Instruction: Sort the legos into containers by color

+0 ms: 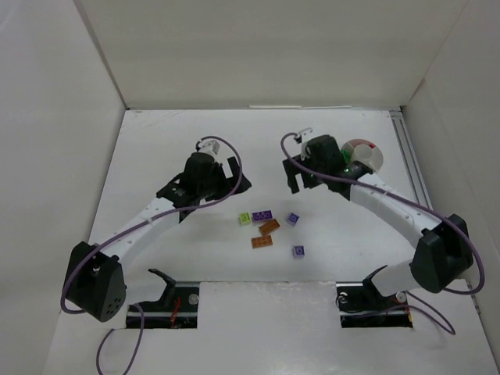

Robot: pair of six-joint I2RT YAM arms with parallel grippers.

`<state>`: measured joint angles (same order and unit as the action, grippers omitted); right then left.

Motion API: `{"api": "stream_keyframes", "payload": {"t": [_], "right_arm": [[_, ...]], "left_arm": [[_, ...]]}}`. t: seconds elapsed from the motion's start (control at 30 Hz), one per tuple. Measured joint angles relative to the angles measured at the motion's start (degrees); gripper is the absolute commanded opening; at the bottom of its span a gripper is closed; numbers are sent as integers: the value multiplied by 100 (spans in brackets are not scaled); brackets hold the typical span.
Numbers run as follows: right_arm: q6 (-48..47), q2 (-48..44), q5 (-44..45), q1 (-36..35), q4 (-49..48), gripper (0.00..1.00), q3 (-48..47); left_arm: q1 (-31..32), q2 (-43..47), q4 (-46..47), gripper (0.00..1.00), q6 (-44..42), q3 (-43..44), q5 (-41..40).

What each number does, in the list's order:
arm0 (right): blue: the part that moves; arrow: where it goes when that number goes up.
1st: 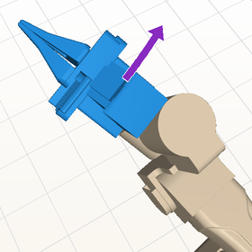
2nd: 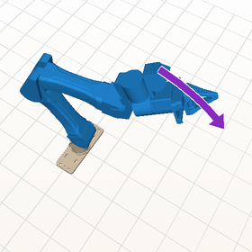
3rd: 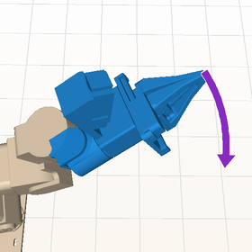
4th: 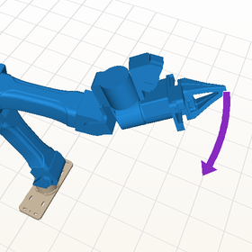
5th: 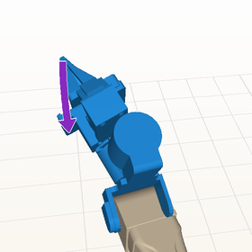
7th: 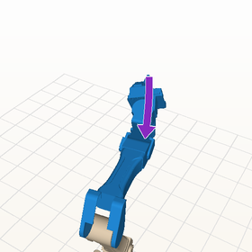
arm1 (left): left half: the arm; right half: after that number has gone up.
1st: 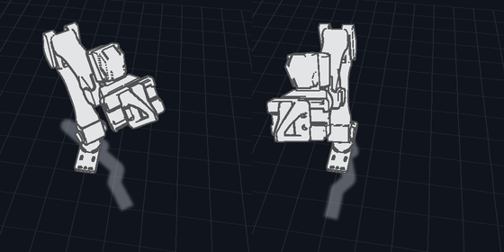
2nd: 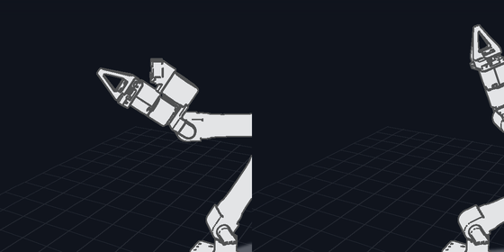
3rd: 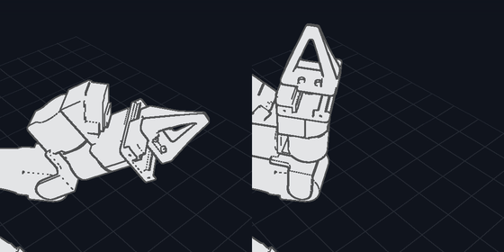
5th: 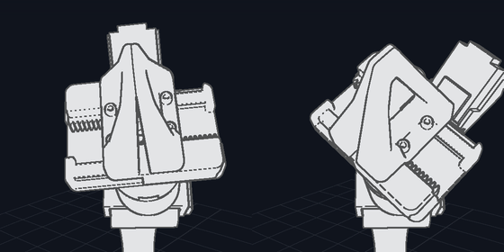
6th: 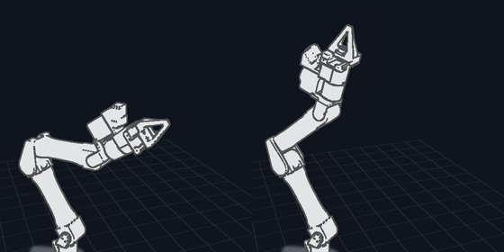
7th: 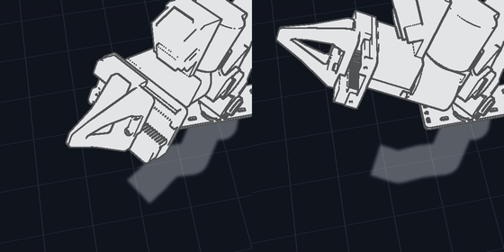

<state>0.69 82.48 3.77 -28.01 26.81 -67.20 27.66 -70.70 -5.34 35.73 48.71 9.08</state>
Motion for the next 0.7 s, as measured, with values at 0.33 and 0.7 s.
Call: {"api": "stream_keyframes", "payload": {"t": [0.33, 0.7], "right_arm": [[2446, 63, 1373, -1849, -98, 96, 1010], [3534, 1021, 1832, -1934, -428, 88, 1139]], "left_arm": [[765, 610, -269, 99, 501, -894, -376], [763, 1290, -162, 99, 678, -1657, -719]]}}
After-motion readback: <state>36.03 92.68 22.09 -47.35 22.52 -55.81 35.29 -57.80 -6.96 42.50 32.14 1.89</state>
